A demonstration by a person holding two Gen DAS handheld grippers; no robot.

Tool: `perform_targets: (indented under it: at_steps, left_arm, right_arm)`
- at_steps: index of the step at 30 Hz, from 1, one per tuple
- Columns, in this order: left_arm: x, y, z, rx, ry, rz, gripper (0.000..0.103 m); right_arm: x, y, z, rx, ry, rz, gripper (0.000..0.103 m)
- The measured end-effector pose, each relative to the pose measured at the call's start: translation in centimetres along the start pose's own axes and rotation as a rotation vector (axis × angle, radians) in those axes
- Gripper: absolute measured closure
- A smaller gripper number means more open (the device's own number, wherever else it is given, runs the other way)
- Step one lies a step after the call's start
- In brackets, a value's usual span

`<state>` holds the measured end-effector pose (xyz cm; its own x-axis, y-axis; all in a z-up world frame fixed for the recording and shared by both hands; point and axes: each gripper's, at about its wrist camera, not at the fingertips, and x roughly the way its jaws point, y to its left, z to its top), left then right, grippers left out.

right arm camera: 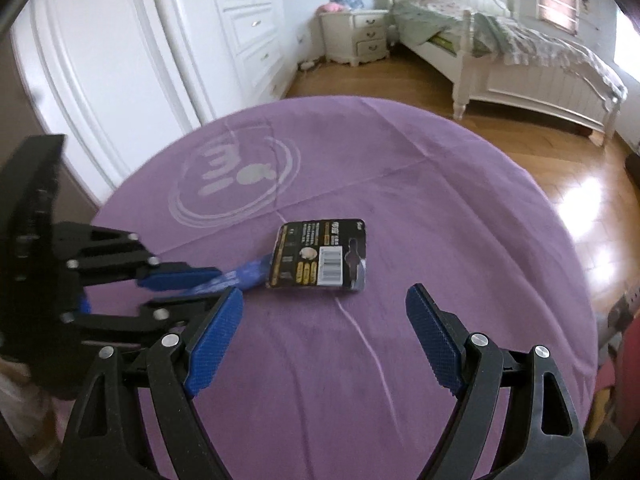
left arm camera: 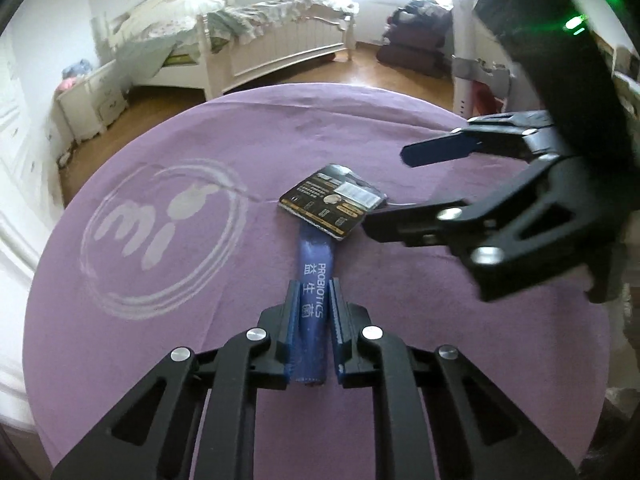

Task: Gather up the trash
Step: 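Grasp the blue probiotics stick with the left tool while the right tool grasps the black card package, then carry the blue stick and black card over the black bin and open both tools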

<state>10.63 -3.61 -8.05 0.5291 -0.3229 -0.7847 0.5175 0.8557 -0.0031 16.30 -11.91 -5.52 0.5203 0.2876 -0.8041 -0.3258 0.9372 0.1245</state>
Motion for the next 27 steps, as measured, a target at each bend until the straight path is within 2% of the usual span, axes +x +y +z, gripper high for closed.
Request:
perform_targets:
  at_steps: [3,6,12,15,18,20,22,25,27]
  left_arm:
    - [-0.9,0.6,-0.3,-0.027,-0.004,-0.015,0.089]
    - [-0.8,1.0,-0.9,-0.05,0.028,0.004,0.089]
    - [-1.9,2.4,-1.9,-0.139,0.03,0.0,0.089]
    - [-3.1,2.9,-2.4,-0.191,-0.002,-0.029,0.089]
    - [-4.1,3.0,-2.9,-0.217,-0.024,-0.034,0.089]
    - [-4.3,3.0,-3.0,-0.229,-0.034,-0.033,0.089]
    - [-4.6,3.1,-3.2,-0.256,-0.049,-0.048,0.089]
    - [-5.0,3.0,-3.3,-0.289,-0.07,-0.054,0.089]
    - [-5.6,3.0,-3.6,-0.304,-0.084,-0.056,0.089]
  right_arm:
    - [1.6,0.0,0.7,-0.027,0.022,0.001,0.02]
    - [3.6,0.4,1.6,-0.044,0.053,0.004,0.02]
    - [5.0,2.0,2.9,-0.068,0.051,-0.017,0.021]
    - [5.0,2.8,3.1,-0.079,0.038,-0.034,0.038]
    - [4.7,2.0,3.5,-0.002,0.022,-0.026,0.055]
    - [4.0,0.9,3.5,0.062,0.005,0.002,0.071]
    - [2.9,0.0,3.2,0.114,-0.014,0.053,0.075]
    - [2.4,-0.3,2.9,0.142,0.001,0.059,0.075]
    - [2.5,-0.1,3.0,0.159,0.011,0.027,0.056]
